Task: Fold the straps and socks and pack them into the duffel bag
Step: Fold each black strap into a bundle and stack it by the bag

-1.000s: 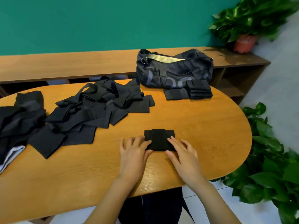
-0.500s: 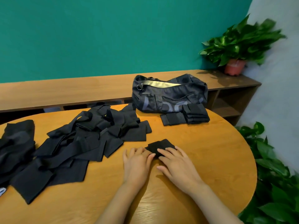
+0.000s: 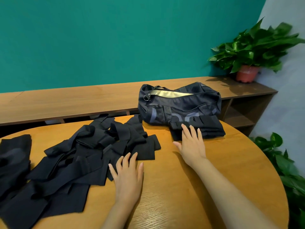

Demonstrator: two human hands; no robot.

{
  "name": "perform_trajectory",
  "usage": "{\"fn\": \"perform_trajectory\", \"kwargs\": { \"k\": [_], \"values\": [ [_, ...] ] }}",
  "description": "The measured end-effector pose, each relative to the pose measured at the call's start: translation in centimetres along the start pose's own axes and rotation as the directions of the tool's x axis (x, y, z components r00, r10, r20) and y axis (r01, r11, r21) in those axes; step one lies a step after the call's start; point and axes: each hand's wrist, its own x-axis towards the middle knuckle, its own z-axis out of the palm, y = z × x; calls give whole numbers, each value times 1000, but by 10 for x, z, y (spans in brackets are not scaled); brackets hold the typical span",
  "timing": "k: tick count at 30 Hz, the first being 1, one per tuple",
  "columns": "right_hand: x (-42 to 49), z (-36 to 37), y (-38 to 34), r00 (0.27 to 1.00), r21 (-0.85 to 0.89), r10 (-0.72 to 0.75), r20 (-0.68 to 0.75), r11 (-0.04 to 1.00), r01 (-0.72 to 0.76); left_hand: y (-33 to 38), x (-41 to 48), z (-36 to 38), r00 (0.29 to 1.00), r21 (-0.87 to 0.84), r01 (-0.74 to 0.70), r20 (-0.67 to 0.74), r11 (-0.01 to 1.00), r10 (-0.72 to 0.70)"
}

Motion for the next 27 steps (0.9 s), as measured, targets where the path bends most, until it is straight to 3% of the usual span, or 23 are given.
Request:
{"fn": "perform_trajectory", "kwargs": {
  "k": [4,7,11,16,19,24,27],
  "values": [
    [-2,9,-4,997,24,-4,83,1000,2,-2,0,0,1000,-15,11,13,1000,-11],
    [-6,8,-8,999,108,-33,29,994,29,0,-1,-2,1000,-31,5,22,1000,-5],
    [-21,2,-37,980,303,-197,-33,932,198,0,-3,-5,1000,-60,-2,3,998,2],
    [-47,4,-78,909,377,-411,75,855,355,-17,-7,-11,994,-4,-96,-45,995,96],
    [-61,15,-85,913,353,-394,103,873,337,-35,-8,-19,995,72,-97,-21,993,98],
    [-97,18,-66,946,288,-322,-32,904,317,-42,-11,-28,999,69,-24,37,997,22],
    [-117,15,-48,954,300,-296,-41,908,294,-40,-12,-28,999,73,-17,30,997,14]
  ]
}}
